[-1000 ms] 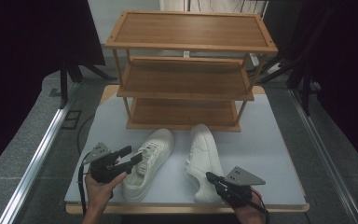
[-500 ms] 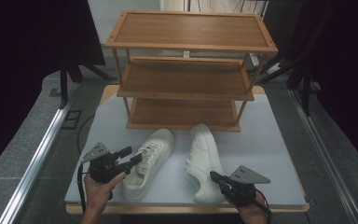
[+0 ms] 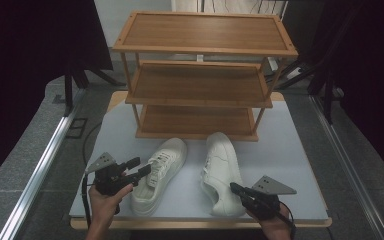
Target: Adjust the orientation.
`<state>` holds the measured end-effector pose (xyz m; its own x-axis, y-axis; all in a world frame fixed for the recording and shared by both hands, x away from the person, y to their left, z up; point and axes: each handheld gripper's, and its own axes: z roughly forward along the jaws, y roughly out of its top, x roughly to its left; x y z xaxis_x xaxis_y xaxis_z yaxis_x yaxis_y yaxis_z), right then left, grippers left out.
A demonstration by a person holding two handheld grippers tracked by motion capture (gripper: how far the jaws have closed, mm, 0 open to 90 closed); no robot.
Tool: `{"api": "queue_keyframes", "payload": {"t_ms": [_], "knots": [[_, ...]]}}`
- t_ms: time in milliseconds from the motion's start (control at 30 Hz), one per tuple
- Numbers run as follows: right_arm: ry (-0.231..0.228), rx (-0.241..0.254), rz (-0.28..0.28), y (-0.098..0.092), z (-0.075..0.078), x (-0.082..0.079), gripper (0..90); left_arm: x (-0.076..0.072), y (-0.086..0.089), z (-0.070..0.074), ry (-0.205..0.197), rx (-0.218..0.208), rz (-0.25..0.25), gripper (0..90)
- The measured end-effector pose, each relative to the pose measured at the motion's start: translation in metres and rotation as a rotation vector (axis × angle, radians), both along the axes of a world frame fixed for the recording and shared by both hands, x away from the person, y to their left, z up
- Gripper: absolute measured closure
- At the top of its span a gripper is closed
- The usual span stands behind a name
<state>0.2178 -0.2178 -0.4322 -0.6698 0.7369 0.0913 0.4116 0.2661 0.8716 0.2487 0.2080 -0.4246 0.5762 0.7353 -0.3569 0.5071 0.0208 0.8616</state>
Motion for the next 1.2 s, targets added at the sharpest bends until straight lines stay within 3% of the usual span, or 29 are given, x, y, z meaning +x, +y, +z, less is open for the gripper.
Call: {"api": "queue_keyframes", "payload": {"t_ms": [233, 467, 600, 733, 800, 967, 1033, 1133, 1200], "knots": [[0.004, -0.003, -0.040, -0.013, 0.003, 0.000, 90.0, 0.001, 0.002, -0.001, 0.004, -0.004, 0.004, 41.9], [0.032, 0.024, -0.105, -0.042, 0.000, 0.007, 90.0, 0.002, 0.002, -0.003, 0.012, -0.009, 0.001, 41.9], [0.077, 0.022, -0.180, -0.066, -0.011, 0.013, 90.0, 0.002, 0.002, -0.003, 0.014, -0.008, 0.000, 41.9], [0.136, 0.032, -0.245, -0.087, -0.032, 0.022, 90.0, 0.004, 0.001, -0.005, 0.021, -0.007, -0.003, 41.9], [0.159, 0.103, -0.215, -0.092, -0.035, 0.024, 89.9, 0.004, 0.002, -0.005, 0.020, -0.007, -0.003, 41.9], [0.089, 0.062, -0.245, -0.086, -0.022, 0.019, 82.3, 0.003, 0.005, -0.004, 0.017, -0.019, 0.006, 41.9], [0.047, 0.047, -0.252, -0.083, -0.011, 0.015, 74.8, 0.003, 0.006, -0.004, 0.016, -0.021, 0.007, 41.8], [-0.013, 0.049, -0.219, -0.072, 0.004, 0.011, 62.4, 0.004, 0.007, -0.004, 0.019, -0.024, 0.009, 41.8], [-0.037, 0.018, -0.182, -0.061, 0.009, 0.012, 55.5, 0.004, 0.007, -0.004, 0.020, -0.024, 0.007, 41.8]]}}
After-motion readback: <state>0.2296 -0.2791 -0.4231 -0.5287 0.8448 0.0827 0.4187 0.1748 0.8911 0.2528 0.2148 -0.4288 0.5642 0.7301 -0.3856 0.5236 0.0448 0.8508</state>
